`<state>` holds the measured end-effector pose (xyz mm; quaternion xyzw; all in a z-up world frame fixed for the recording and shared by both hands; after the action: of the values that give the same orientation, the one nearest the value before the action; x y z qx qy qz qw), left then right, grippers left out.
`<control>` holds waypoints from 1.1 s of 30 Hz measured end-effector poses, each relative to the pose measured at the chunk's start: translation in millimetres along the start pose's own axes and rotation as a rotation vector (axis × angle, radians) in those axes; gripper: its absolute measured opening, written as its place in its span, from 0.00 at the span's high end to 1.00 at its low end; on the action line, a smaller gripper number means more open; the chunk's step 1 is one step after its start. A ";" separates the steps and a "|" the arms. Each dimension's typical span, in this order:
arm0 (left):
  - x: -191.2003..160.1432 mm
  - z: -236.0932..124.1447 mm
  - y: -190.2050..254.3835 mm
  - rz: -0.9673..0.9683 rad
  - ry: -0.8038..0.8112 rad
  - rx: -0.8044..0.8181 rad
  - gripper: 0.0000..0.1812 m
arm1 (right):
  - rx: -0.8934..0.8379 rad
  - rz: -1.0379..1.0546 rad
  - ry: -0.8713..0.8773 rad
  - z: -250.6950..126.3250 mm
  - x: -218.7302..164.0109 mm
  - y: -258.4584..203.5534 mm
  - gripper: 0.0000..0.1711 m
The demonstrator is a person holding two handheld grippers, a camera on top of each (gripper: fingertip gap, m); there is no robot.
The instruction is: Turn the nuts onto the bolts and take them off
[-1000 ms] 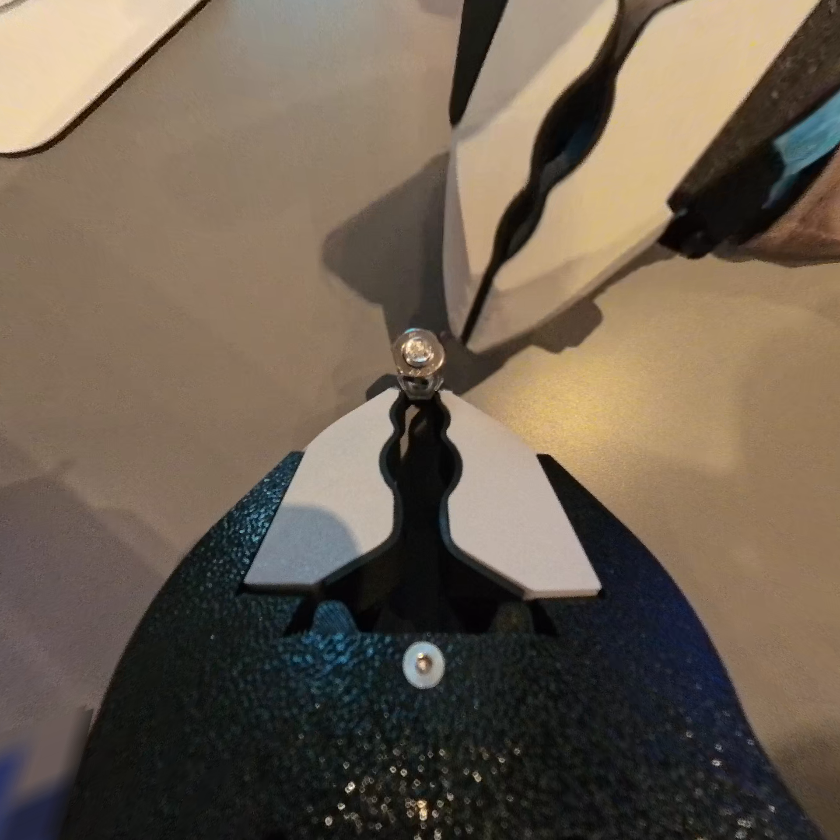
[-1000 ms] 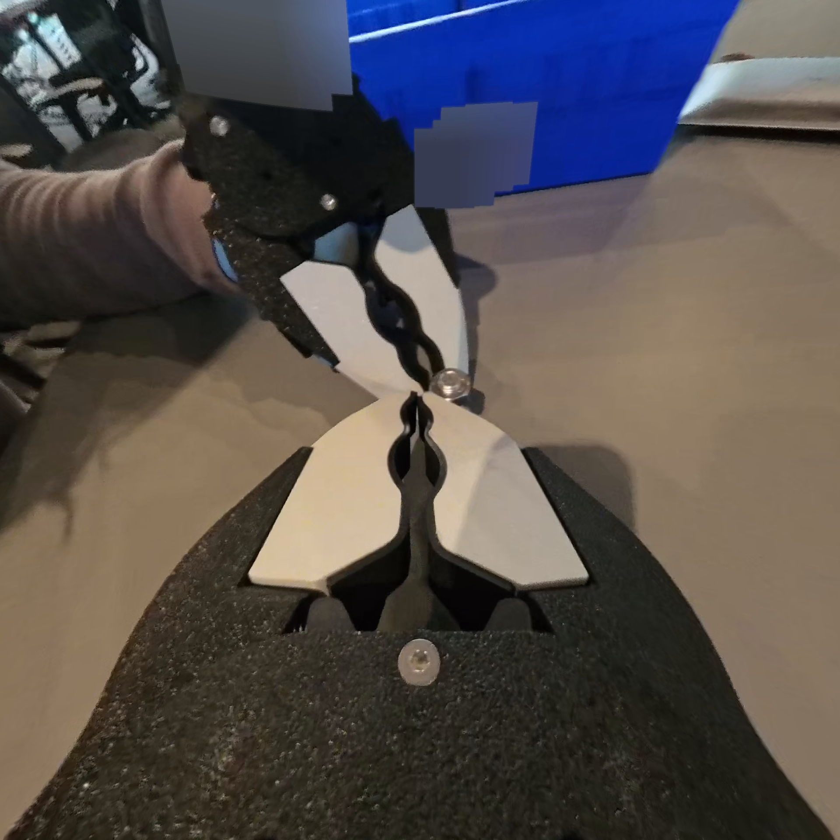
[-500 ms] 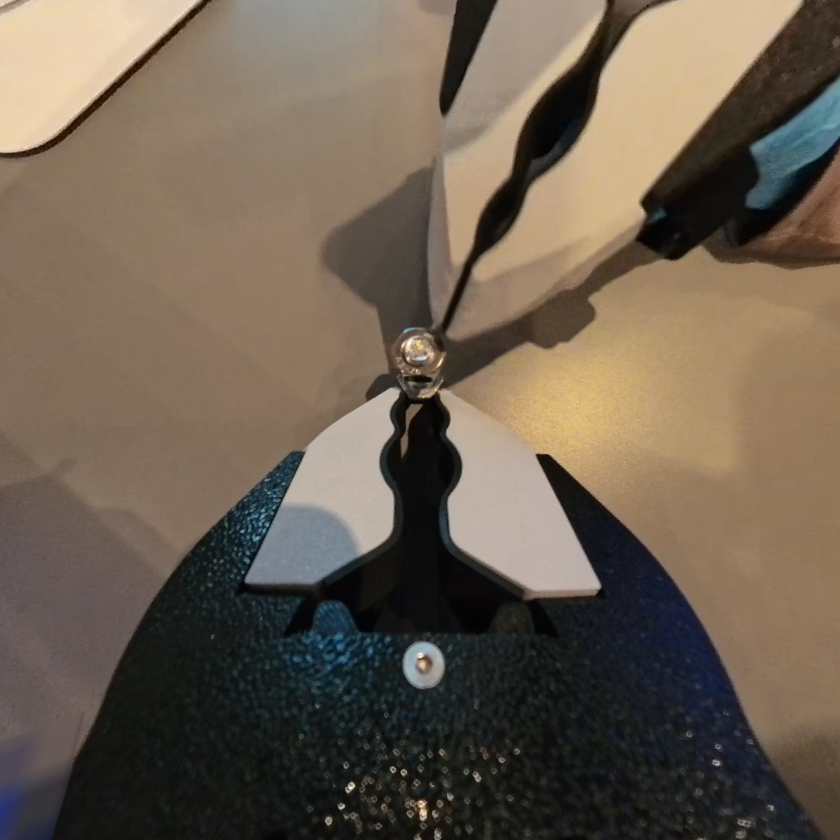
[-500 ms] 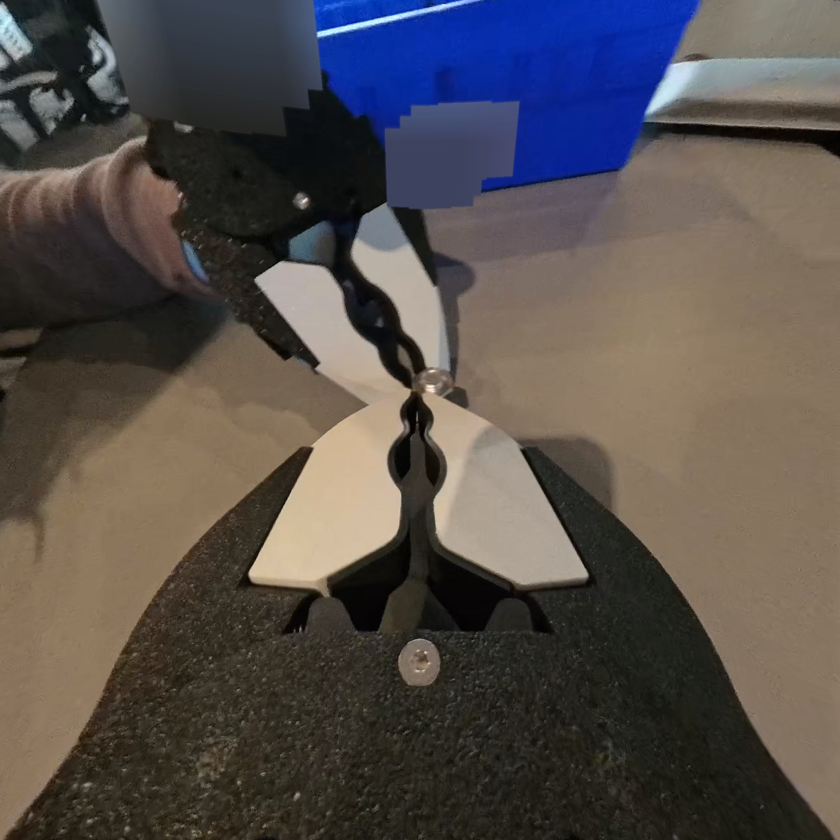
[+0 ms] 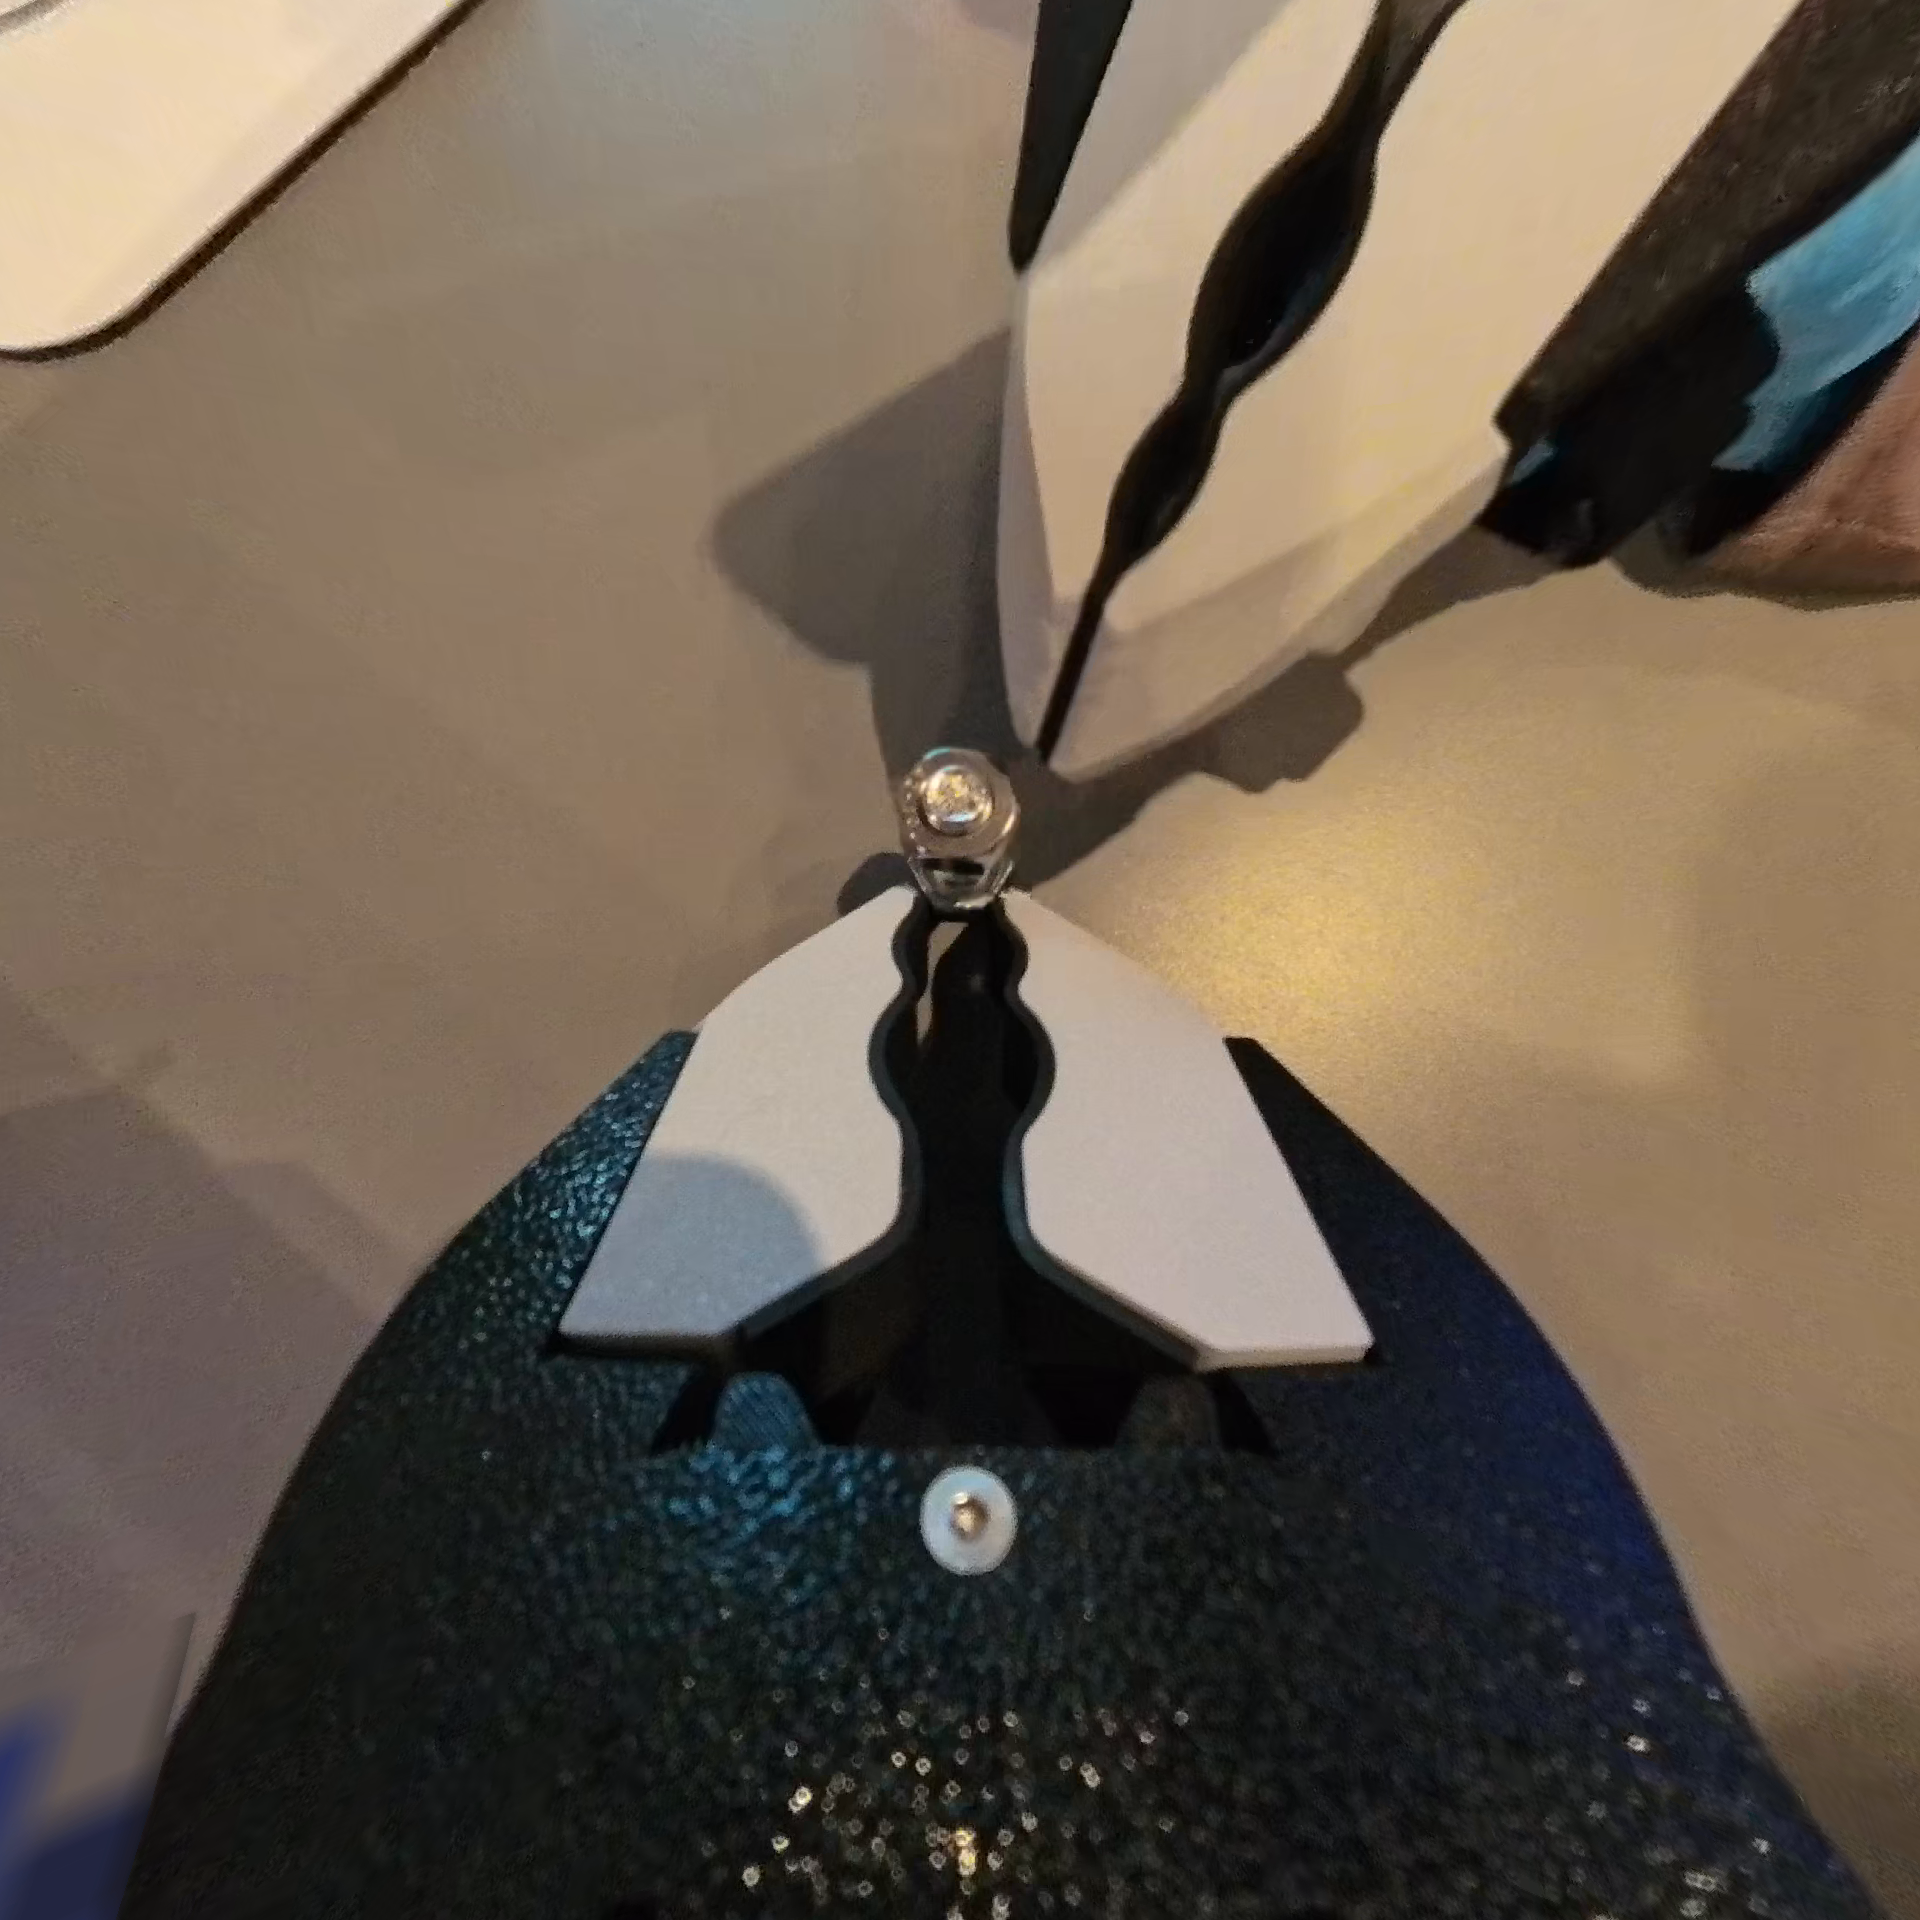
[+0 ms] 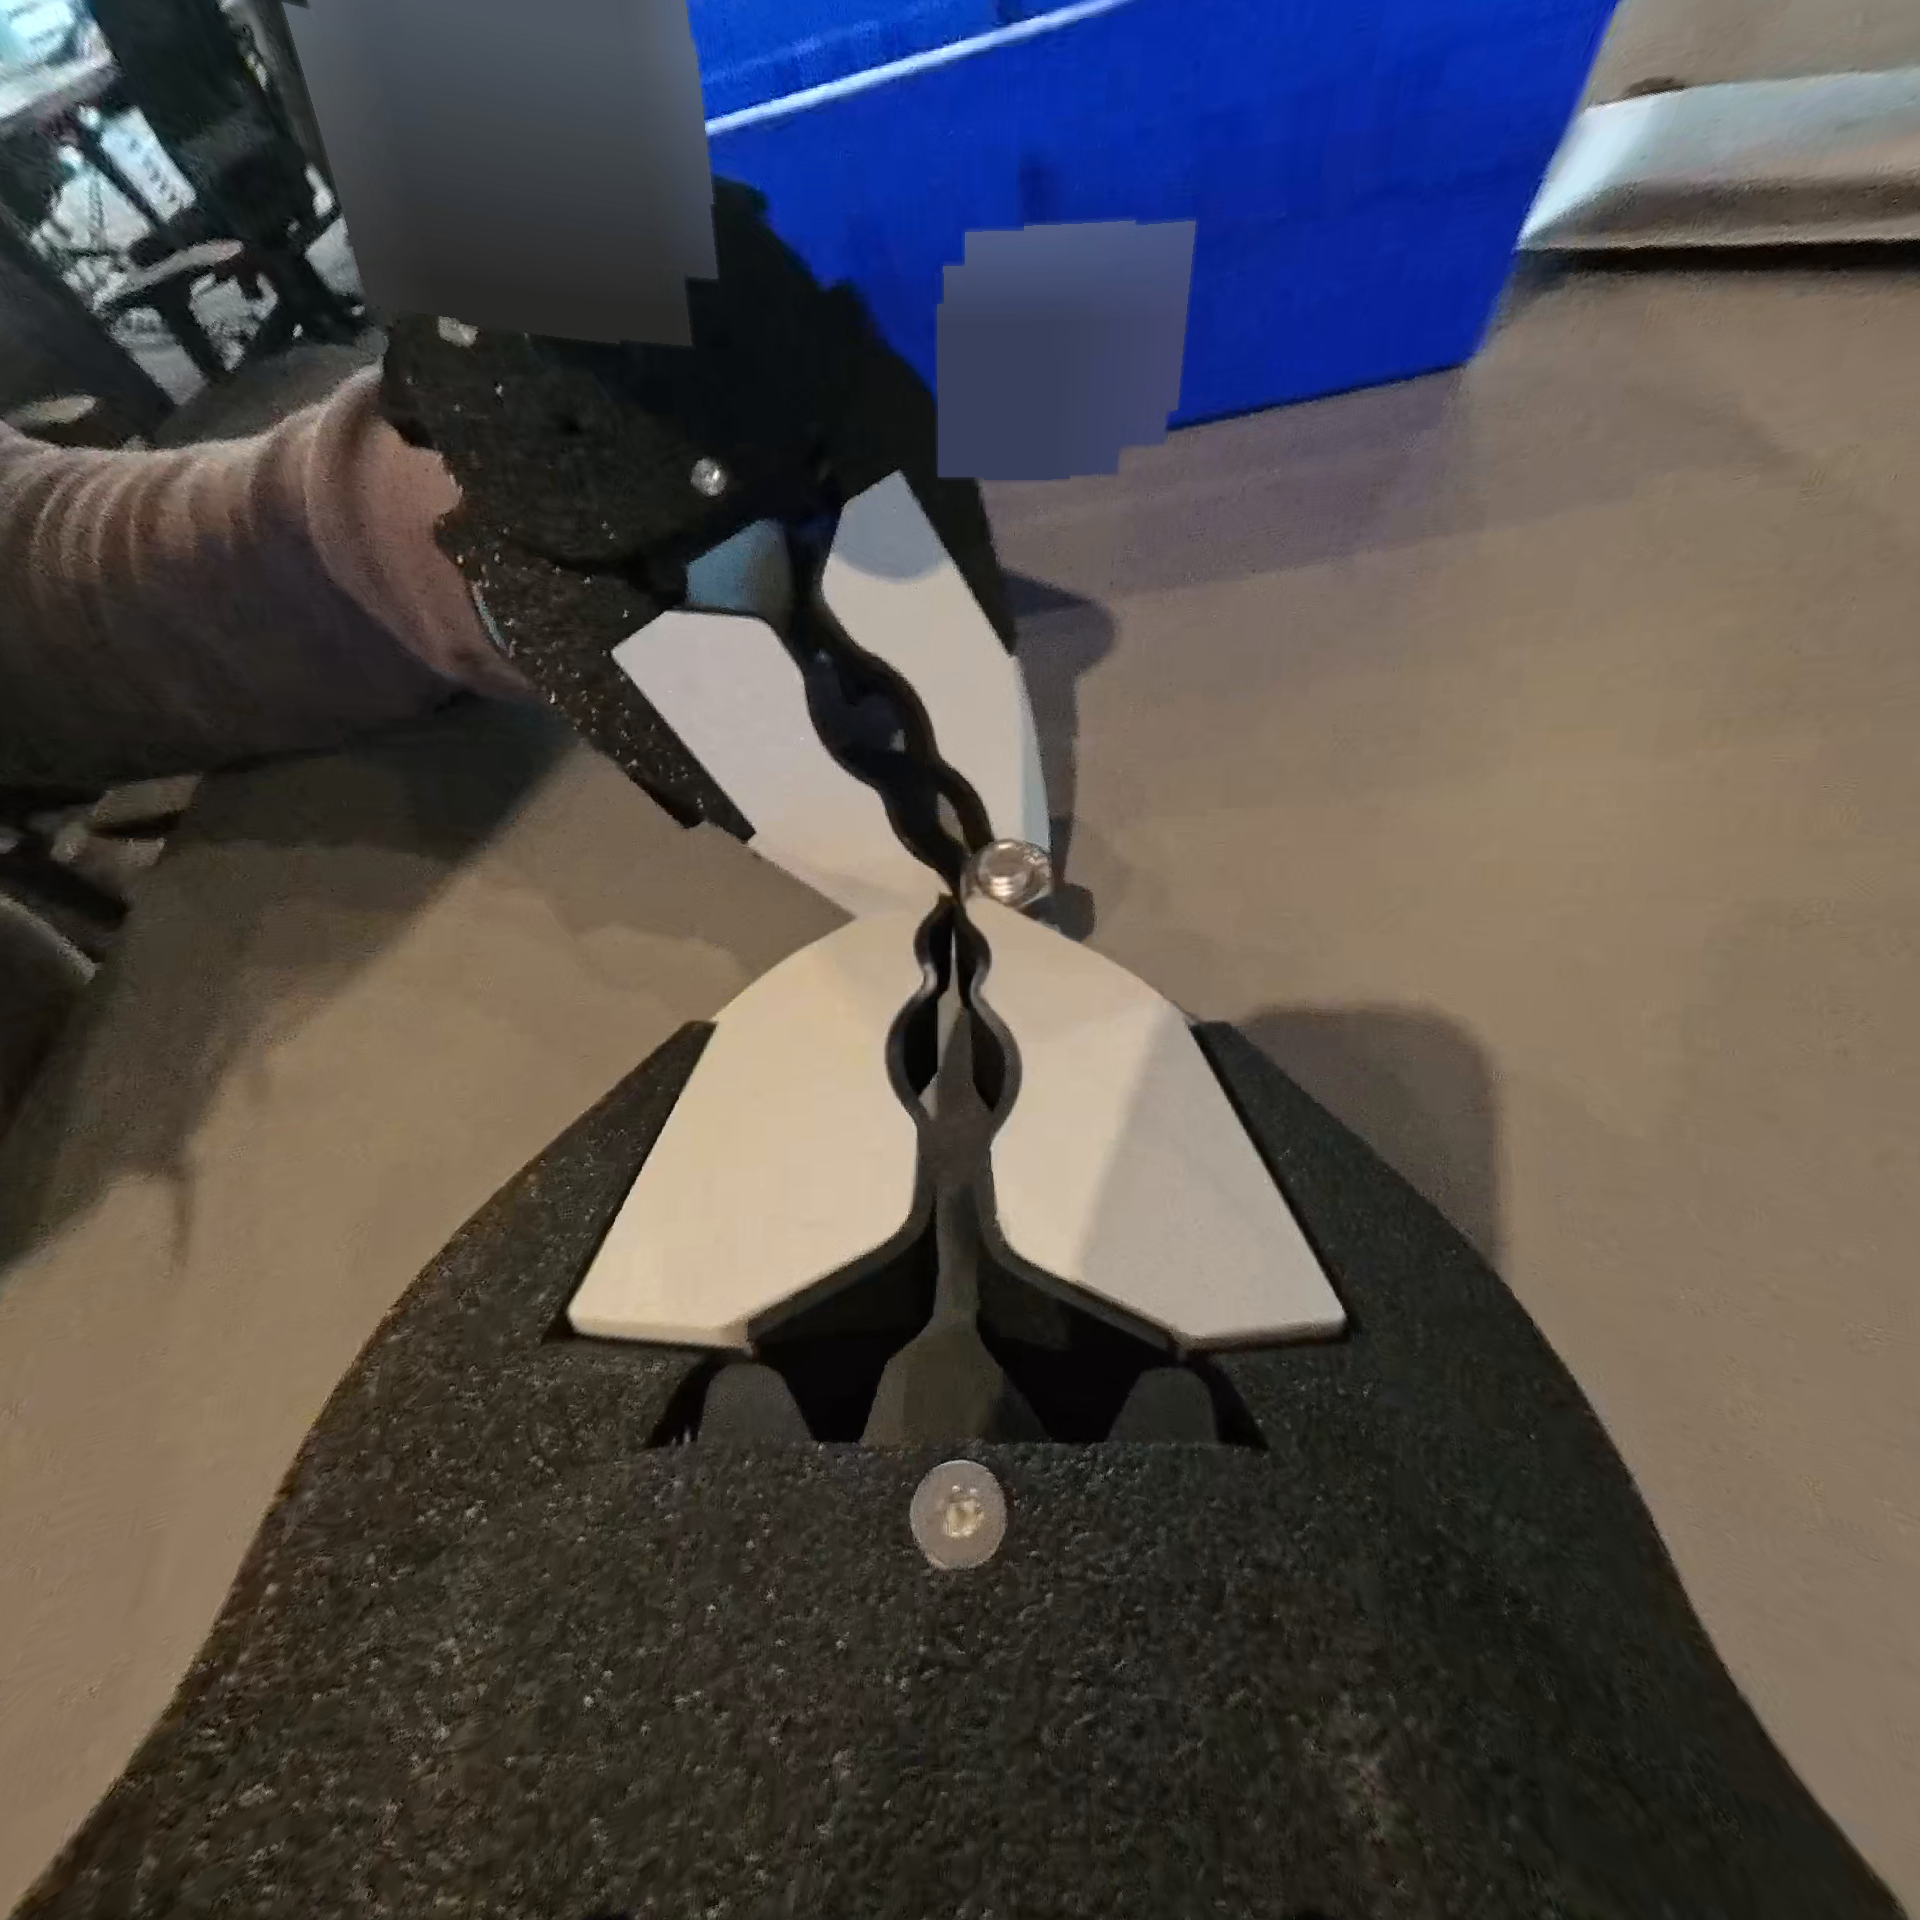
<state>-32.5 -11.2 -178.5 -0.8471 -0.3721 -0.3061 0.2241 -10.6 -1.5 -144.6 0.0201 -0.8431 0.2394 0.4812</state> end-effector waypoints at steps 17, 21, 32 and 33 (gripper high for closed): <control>-0.1 0.3 0.0 -0.001 0.000 0.000 0.95 | -0.097 -0.015 0.015 -0.2 2.0 10.0 1.00; -0.1 0.3 0.1 -0.001 0.000 0.001 0.95 | -0.137 0.027 0.044 -2.4 5.9 18.5 1.00; 0.0 0.5 0.1 0.000 0.000 0.000 0.95 | -0.105 0.000 0.050 -3.5 5.8 12.4 1.00; -0.1 0.6 0.1 0.000 0.000 0.000 0.95 | -0.127 0.015 0.068 -5.0 8.1 16.4 1.00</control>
<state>-32.2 -11.0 -179.0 -0.8471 -0.3721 -0.3060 0.2242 -15.2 16.7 -142.2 -0.0250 -0.8399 0.1896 0.5080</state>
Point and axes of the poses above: each gripper's, where its closed fingertips meet, z out along the fingers, x out of its top, y = z × x across the jaws, the point moved 1 cm from there along -z, back along the fingers, and after that the axes turned 12 degrees about z, right-handed, at the moved point
